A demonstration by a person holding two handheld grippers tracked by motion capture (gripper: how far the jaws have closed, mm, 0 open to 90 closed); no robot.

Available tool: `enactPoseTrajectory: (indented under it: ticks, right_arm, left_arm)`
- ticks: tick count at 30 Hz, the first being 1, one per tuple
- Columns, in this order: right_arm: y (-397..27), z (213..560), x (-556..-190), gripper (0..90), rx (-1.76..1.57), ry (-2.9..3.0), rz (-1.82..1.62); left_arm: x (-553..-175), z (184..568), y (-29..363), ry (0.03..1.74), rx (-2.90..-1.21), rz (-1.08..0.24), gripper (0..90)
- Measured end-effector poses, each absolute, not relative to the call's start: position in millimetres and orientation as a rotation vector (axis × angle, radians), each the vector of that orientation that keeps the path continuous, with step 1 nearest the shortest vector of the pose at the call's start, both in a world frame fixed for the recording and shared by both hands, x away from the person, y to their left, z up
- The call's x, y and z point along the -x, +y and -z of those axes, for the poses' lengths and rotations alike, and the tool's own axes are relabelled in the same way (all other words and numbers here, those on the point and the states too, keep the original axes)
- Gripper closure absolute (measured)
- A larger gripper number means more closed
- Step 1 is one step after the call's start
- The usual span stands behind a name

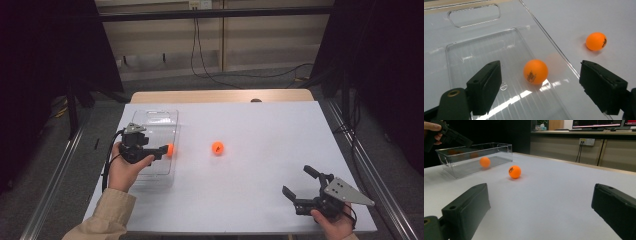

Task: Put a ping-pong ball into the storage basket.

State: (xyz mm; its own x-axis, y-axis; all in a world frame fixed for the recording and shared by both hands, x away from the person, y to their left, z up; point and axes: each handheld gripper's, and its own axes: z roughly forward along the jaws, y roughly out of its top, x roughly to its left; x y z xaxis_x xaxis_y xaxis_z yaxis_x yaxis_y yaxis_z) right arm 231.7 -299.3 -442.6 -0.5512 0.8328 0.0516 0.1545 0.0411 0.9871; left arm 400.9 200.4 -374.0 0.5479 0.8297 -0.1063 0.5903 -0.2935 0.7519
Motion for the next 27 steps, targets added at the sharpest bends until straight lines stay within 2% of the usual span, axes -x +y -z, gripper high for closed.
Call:
enactPoseTrajectory:
  ticks: [27]
  right_arm:
    - [-300,442,-232,1.0,-0.999,1.757,-1.554]
  left_arm:
    - [-400,357,191,1.127,-2.009,-0.393,11.6]
